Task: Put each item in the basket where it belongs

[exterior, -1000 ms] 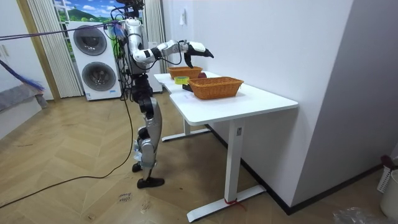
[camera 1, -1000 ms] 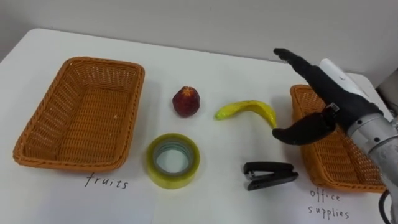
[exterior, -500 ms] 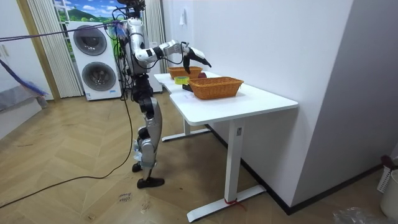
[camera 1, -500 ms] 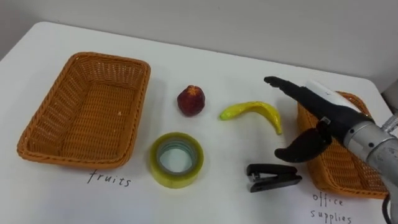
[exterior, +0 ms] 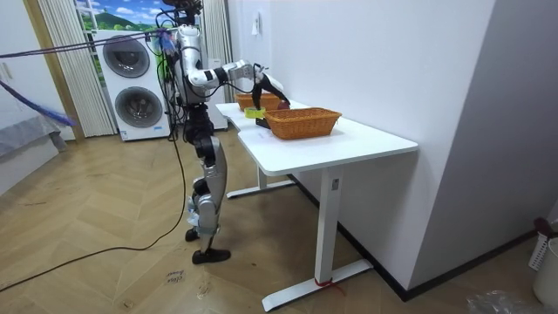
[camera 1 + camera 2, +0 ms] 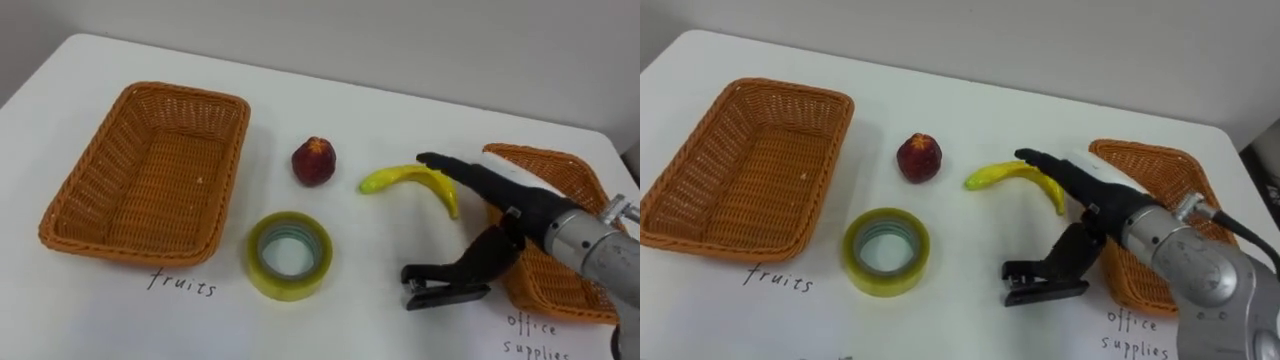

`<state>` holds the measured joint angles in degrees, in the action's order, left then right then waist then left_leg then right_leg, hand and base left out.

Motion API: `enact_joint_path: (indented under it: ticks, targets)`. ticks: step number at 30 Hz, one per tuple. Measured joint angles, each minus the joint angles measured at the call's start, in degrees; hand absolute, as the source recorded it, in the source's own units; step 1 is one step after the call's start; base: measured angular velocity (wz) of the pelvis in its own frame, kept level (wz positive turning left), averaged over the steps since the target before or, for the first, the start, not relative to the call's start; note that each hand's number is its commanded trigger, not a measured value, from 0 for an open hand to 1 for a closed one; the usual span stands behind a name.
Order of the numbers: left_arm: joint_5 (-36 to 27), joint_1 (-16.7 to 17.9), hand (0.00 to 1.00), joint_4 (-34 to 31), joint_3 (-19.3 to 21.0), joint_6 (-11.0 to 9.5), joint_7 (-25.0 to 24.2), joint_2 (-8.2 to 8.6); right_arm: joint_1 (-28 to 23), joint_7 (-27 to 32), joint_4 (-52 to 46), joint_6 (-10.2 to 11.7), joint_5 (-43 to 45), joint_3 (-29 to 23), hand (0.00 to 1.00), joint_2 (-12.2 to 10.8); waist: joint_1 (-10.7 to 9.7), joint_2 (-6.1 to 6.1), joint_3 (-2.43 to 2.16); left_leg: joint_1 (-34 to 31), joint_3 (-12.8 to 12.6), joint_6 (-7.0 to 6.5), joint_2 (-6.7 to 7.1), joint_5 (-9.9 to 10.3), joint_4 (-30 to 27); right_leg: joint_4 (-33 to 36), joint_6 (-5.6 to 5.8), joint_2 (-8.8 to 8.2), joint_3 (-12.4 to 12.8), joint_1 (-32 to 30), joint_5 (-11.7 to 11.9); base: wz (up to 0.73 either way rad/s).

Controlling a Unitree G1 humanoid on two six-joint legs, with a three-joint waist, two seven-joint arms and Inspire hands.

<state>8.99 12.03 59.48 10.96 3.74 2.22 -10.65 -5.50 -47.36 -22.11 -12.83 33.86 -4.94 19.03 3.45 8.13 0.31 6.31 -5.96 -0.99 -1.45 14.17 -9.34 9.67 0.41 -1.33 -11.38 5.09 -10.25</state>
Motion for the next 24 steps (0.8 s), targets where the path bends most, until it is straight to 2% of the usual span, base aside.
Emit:
enact_joint_path:
  ticks: [3,18,24]
  targets:
    - [-0.26,-0.03,0.0,-0.72,0.0,0.0,-0.02,0.0,-0.3,-1.11,0.0,-1.01,0.71,0.01,0.0,-0.8,-0.03,-0.12,-0.04,-0.03,-0.02,-0.01,0.03,-0.01,-0.09,-0.02,0.01,0.08,-0.04,-0.09,0.0,0.0]
    - [-2.13,-1.19,0.0,-1.23,-0.62,-0.05,0.05,0.39,-0.45,-1.64,1.56,-0.99,2.63,1.61,0.0,-2.77,0.0,-0.4,-0.07,-0.02,-0.06,-0.06,0.14,-0.04,-0.16,-0.09,0.01,-0.06,0.15,-0.07,0.01,0.0]
    - [-2.62,-1.17,0.0,-0.89,-0.69,-0.05,0.09,0.7,-1.44,-1.64,2.82,-1.01,2.64,1.61,0.0,-3.3,-0.01,-1.11,-0.05,0.03,-0.1,-0.12,0.14,-0.07,-0.18,-0.06,0.03,-0.07,0.21,-0.06,0.01,0.0]
